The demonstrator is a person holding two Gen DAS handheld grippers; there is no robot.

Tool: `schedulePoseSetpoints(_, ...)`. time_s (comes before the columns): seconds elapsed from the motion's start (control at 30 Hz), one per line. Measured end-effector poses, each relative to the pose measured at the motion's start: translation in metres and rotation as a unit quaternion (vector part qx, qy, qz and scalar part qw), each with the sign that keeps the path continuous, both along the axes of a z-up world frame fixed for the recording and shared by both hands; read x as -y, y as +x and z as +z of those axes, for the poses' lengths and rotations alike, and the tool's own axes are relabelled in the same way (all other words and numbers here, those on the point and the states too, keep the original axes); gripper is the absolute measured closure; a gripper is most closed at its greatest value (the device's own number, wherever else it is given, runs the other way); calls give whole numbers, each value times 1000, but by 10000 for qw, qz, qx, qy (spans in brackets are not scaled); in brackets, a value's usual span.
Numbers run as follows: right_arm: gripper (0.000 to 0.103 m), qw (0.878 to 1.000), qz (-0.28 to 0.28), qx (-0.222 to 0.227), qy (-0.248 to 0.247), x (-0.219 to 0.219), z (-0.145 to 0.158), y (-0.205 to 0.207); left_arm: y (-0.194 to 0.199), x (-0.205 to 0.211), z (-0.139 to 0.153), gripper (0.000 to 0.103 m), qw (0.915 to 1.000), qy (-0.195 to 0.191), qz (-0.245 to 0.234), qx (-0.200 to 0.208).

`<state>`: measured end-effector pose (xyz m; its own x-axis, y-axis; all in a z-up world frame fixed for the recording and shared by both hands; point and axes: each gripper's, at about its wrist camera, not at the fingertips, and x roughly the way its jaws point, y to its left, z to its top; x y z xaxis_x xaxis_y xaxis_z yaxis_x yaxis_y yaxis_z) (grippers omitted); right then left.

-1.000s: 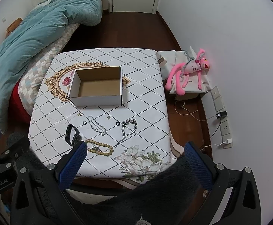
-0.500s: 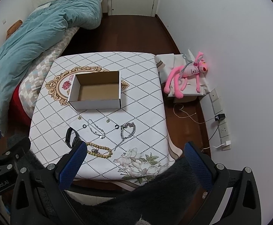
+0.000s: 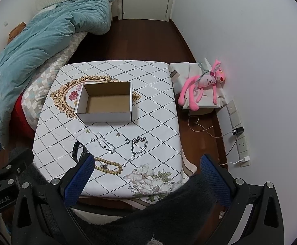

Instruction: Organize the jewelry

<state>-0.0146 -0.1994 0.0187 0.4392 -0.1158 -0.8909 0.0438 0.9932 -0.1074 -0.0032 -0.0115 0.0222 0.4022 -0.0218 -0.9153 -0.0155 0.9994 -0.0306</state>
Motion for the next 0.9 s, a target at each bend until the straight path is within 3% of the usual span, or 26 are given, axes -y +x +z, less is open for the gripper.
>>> schedulePoseSetpoints(0.9, 0, 9999, -112, 81, 75, 6, 5, 9, 9, 5, 0, 0, 9999, 66, -17, 100)
